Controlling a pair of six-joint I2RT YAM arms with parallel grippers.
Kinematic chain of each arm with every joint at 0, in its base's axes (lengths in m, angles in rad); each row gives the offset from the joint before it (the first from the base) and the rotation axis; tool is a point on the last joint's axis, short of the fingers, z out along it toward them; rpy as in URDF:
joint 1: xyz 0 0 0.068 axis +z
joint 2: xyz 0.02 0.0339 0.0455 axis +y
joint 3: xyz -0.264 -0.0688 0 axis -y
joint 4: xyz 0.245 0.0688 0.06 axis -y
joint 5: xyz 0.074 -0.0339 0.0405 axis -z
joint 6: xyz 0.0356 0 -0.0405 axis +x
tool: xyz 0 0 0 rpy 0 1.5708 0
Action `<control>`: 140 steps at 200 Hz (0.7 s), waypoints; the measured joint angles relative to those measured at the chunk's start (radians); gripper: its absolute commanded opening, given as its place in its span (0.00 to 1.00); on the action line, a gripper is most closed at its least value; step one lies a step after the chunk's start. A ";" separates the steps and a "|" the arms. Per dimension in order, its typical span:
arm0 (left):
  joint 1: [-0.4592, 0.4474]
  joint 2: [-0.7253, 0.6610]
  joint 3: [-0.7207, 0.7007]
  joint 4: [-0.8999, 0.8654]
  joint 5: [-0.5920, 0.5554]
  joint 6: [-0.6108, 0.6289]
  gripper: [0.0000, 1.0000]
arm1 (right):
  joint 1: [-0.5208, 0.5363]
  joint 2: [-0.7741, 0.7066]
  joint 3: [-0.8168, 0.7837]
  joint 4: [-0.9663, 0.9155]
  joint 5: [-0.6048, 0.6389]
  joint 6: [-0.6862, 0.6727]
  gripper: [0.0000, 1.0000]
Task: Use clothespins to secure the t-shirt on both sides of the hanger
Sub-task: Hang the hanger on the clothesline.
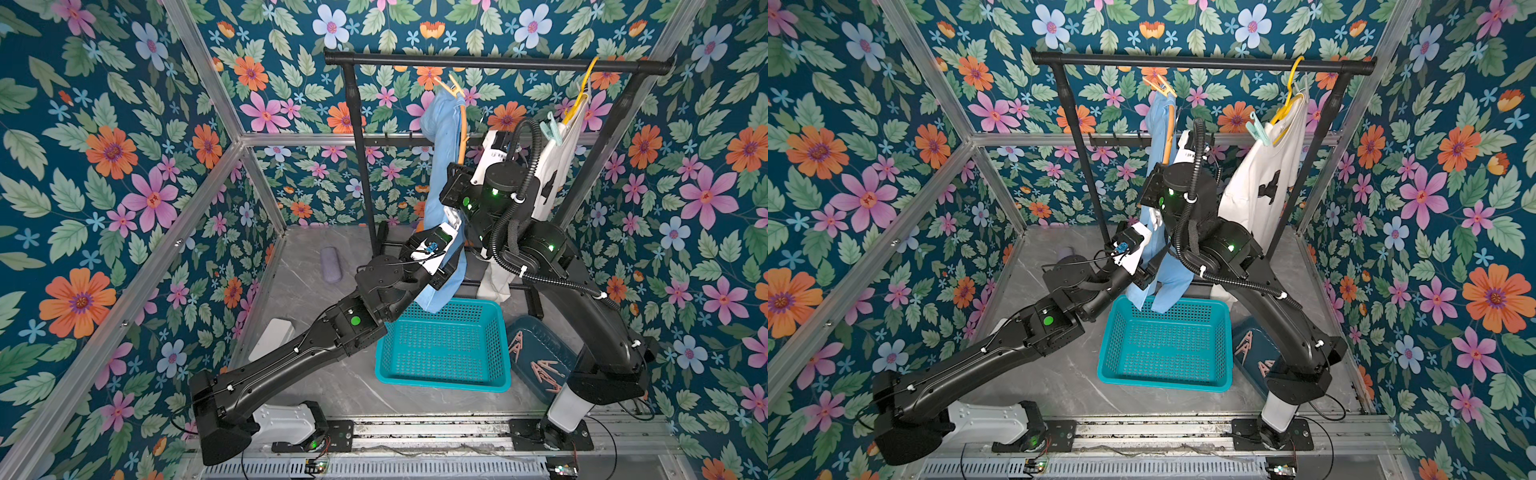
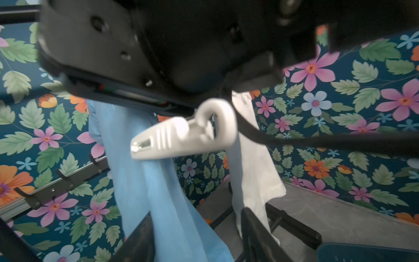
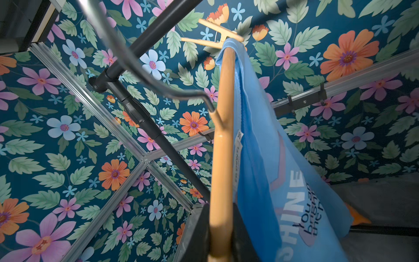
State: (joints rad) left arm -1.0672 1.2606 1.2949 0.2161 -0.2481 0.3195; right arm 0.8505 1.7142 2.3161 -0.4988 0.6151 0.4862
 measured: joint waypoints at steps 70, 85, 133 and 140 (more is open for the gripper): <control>-0.011 -0.001 -0.002 0.039 -0.111 0.038 0.28 | 0.003 -0.020 -0.040 0.024 0.041 0.027 0.00; -0.013 0.006 0.000 0.055 -0.120 0.048 0.34 | 0.003 -0.027 -0.047 0.024 0.041 0.036 0.00; -0.013 0.045 0.015 0.084 -0.152 0.075 0.22 | 0.009 -0.040 -0.073 0.024 0.035 0.081 0.00; -0.013 0.048 0.015 0.090 -0.169 0.076 0.19 | 0.010 -0.043 -0.080 0.024 0.034 0.083 0.00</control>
State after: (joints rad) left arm -1.0798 1.3090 1.3102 0.3065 -0.4171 0.3958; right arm 0.8604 1.6707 2.2360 -0.4747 0.6487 0.5690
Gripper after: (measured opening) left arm 0.232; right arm 0.139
